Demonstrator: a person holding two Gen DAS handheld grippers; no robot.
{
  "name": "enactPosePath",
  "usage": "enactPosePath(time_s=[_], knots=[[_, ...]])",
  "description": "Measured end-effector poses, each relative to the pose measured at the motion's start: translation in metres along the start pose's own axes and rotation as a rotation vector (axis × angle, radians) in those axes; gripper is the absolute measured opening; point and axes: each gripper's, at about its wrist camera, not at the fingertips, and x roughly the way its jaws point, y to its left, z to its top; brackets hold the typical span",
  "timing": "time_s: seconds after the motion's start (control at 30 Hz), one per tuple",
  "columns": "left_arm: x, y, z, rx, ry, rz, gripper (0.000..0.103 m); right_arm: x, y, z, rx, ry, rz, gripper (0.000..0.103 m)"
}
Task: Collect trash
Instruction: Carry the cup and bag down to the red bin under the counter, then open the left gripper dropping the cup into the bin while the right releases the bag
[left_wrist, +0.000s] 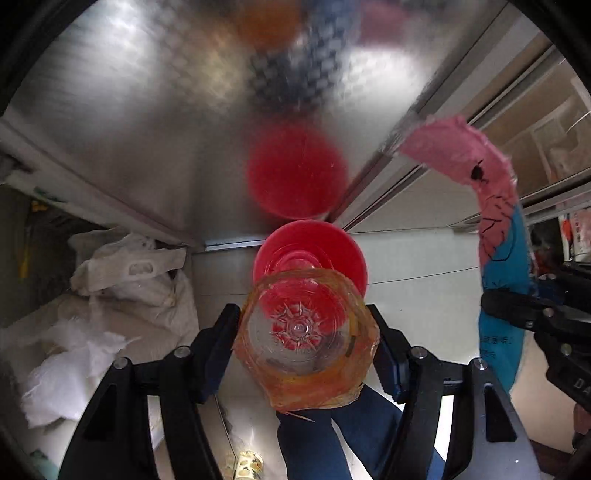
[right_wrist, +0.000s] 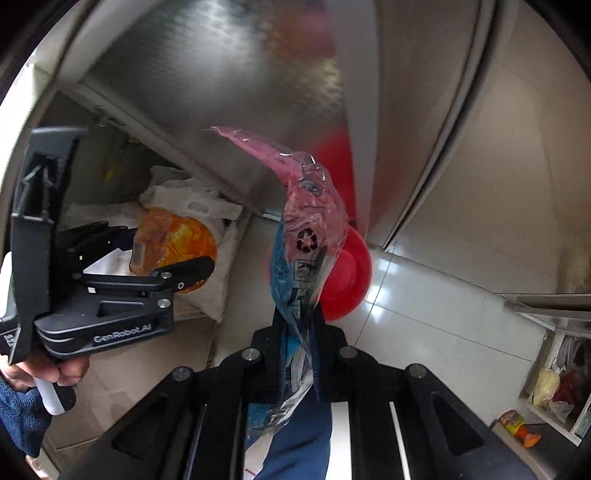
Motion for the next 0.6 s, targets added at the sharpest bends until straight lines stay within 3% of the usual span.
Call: enactPosePath(time_s=[0.23,0.5,0.6], knots=[[0.033,-0.004,0.001,0.034,0.052,-0.02,0.065,0.014,-0.013,-0.008,0.041,-0.007,0.026,0.01],[0.024,-0.008,0.006,0.037,0.013,-0.046,0.066,0.007,-0.03,-0.022,0.045,0.009,0.036,0.01],[0.019,-0.001,0.01,0.008,0.004,-0.068,0.081,0.006,-0.027,-0.018,0.035,0.009,0.027,0.01]])
